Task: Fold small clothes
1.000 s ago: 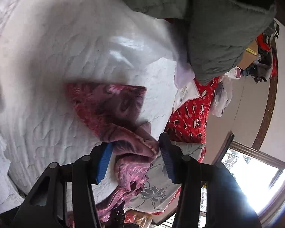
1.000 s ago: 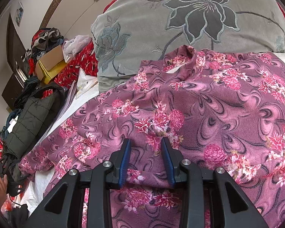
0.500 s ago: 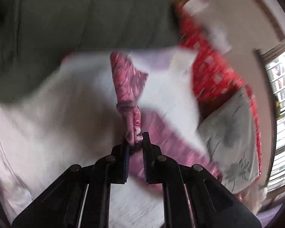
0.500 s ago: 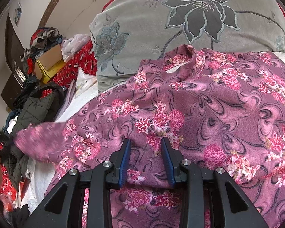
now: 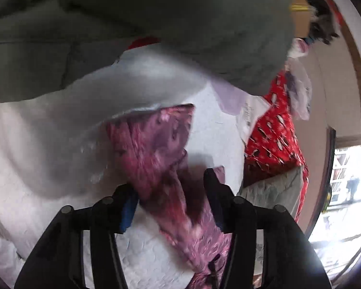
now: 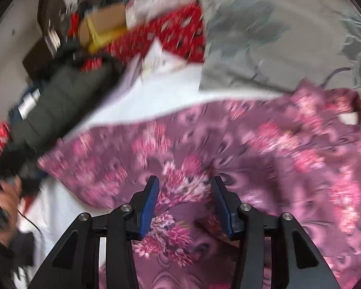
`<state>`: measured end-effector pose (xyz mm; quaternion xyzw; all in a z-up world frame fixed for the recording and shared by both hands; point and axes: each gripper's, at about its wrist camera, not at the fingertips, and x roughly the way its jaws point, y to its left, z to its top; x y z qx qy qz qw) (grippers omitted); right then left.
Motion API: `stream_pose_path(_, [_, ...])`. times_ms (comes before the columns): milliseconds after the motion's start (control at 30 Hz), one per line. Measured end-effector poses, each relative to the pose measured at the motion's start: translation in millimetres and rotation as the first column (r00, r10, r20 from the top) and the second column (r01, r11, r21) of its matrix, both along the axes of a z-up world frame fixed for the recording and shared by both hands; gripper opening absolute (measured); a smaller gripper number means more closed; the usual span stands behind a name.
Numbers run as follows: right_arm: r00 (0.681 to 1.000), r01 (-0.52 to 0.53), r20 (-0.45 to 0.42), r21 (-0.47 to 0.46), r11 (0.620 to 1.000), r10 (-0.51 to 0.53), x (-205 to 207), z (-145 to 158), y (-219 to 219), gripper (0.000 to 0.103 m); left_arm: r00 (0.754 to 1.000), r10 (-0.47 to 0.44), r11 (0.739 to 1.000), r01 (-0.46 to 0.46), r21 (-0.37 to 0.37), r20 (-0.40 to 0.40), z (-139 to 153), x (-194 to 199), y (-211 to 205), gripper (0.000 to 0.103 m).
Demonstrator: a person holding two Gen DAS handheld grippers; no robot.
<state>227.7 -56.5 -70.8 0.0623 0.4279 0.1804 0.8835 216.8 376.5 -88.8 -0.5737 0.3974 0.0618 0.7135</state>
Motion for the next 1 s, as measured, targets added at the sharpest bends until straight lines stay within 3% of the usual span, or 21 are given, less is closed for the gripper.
stream_pose_path(33, [0.999, -0.005, 0.033, -0.024, 1.0, 0.006, -3.6, -4.1, 3.5, 0.049, 1.0, 0.003, 1.0, -0.003, -0.009, -0.013, -2.7, 3.1, -0.5, 0.051])
stream_pose_path(100, [0.998, -0.019, 0.063, -0.036, 0.999, 0.022, -8.7, -4.9, 7.9, 0.056, 1.0, 0.002, 0.999, -0.002, 0.041, -0.011, 3.7, 9.3, -6.2, 0.047])
stream_pose_path(133, [0.998, -0.021, 0.063, -0.047, 0.999, 0.024, -9.1, -5.3, 9.8, 0.057, 1.0, -0.009, 0.997, 0.008, 0.082, 0.0, 11.0, 12.2, -11.7, 0.038])
stream_pose_path(167, [0.998, -0.022, 0.064, -0.049, 0.999, 0.025, -9.5, -5.7, 10.4, 0.058, 0.999, -0.03, 0.992, 0.028, 0.122, 0.014, 19.3, 15.2, -18.6, 0.012])
stream_pose_path(333, [0.997, -0.025, 0.068, -0.076, 0.997, 0.031, -7.4, -5.1, 15.2, 0.061, 0.985, -0.151, 0.944, 0.118, 0.309, 0.088, 73.5, 27.5, -56.8, 0.01])
stream_pose_path(500, [0.997, -0.029, 0.062, -0.097, 0.995, 0.036, -4.7, -0.7, 17.2, 0.063, 0.94, -0.314, 0.876, 0.234, 0.421, 0.132, 115.5, 30.6, -113.5, 0.01])
stream_pose_path(767, [0.996, 0.021, 0.09, -0.057, 0.998, -0.016, -18.5, 24.7, -7.0, 0.062, 0.874, -0.466, 0.837, 0.384, 0.39, 0.137, 127.7, 38.4, -195.9, 0.01])
stream_pose_path(1000, [0.98, 0.165, 0.124, -0.096, 0.982, -0.153, -32.0, 40.3, -72.7, 0.062, 0.827, -0.552, 0.797, 0.486, 0.359, 0.105, 120.2, 40.8, -269.2, 0.01])
